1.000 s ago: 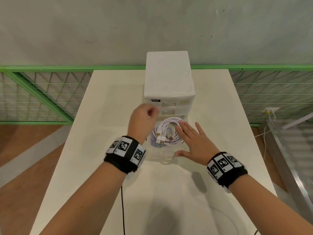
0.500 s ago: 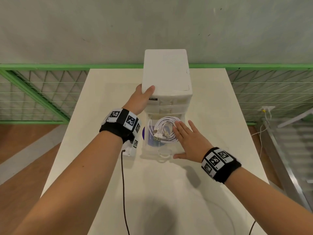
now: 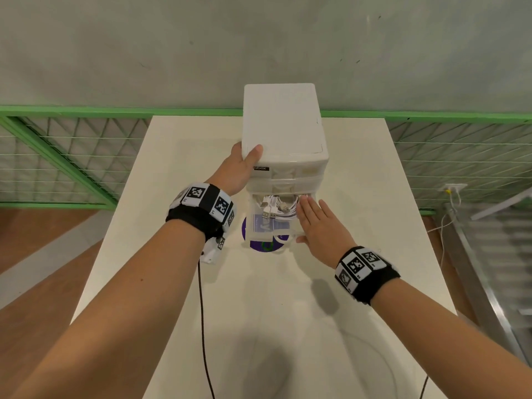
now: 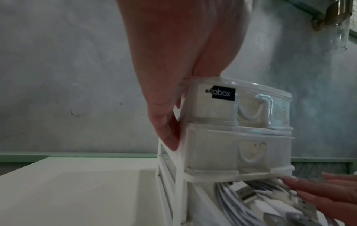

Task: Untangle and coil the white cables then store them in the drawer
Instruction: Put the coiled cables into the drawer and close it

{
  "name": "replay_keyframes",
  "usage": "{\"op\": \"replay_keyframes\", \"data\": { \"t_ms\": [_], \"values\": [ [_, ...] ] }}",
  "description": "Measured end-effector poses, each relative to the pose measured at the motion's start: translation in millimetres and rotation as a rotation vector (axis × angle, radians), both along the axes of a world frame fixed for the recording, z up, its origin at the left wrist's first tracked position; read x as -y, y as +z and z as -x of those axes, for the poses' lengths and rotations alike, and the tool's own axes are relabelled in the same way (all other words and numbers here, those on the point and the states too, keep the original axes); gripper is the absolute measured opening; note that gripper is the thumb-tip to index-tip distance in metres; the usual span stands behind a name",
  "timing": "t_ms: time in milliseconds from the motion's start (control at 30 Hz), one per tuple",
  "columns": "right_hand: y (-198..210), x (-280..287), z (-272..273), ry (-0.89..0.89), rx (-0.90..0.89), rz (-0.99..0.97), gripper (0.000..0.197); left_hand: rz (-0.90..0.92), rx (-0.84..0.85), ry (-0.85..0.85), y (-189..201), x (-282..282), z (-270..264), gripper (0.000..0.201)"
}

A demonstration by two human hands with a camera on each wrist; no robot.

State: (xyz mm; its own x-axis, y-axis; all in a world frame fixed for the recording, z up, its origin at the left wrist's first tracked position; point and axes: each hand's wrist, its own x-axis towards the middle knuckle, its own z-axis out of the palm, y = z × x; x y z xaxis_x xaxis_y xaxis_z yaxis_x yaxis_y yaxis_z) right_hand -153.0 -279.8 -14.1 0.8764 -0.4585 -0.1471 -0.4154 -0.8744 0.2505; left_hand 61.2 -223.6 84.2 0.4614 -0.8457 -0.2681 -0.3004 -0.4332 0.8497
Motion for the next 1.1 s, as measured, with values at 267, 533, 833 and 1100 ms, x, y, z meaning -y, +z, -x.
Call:
{"op": "replay_keyframes", "data": {
  "t_ms": [267, 533, 833, 1100],
  "values": [
    [-10.8, 6.6, -13.3, -0.059, 0.114, -0.075, 0.065, 0.005, 0.002, -0.016, -2.6, 1.4, -3.3, 0.065],
    [-17.4, 14.8, -27.5, -0.070, 0.381, -0.104, 0.060, 0.006, 0.007, -0.018, -2.8, 2.8, -5.0, 0.065],
    [-25.0, 18.0, -21.1, -0.049, 0.922, -0.084, 0.022, 0.014, 0.014, -0.011, -3.4, 1.9, -3.9, 0.062],
    [-17.8, 28.3, -20.6, -0.747, 0.912, -0.716, 0.046, 0.042, 0.055, 0.002, -7.8, 2.3, -2.6, 0.060]
  ]
}}
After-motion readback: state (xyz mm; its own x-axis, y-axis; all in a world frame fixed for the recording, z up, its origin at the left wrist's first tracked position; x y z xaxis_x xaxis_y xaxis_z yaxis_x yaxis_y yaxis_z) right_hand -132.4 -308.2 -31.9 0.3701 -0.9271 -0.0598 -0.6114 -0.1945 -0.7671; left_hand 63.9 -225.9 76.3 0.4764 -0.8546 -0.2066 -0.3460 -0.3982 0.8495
